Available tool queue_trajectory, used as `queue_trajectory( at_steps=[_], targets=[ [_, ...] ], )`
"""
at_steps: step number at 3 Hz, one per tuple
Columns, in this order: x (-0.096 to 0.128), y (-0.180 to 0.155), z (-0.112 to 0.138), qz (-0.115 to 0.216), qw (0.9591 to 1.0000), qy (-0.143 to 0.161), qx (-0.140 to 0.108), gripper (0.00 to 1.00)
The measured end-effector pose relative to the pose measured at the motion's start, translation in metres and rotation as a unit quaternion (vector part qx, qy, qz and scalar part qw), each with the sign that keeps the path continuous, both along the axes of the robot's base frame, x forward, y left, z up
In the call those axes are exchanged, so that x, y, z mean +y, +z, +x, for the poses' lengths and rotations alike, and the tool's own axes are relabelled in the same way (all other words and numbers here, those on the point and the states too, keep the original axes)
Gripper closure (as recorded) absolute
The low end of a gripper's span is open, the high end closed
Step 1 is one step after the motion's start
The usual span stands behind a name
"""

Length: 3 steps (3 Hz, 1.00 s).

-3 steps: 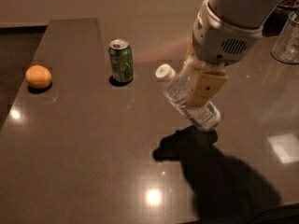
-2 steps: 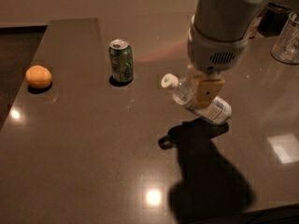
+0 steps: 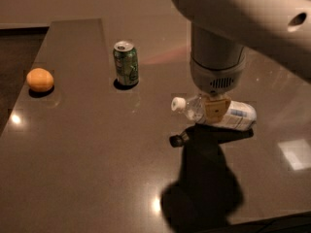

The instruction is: Knock blue plastic bottle over

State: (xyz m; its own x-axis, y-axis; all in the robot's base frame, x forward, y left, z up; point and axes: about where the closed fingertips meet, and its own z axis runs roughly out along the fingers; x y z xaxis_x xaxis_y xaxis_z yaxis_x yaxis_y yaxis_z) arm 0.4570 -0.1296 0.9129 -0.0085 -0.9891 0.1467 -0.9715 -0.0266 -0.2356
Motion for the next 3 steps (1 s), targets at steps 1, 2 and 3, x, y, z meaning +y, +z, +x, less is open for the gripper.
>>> queue_trajectory(
  at_steps=[1, 2, 3],
  targets=[
    [-0.004, -0.012, -0.004, -0.004, 1.0000, -0.008, 0.002, 0.59],
    [-0.003, -0.020, -0.013, 0.006, 0.9999, -0.008, 0.008, 0.36],
    [0.006, -0.020, -0.021, 0.031, 0.9994, 0.001, 0.018, 0.12]
  ],
)
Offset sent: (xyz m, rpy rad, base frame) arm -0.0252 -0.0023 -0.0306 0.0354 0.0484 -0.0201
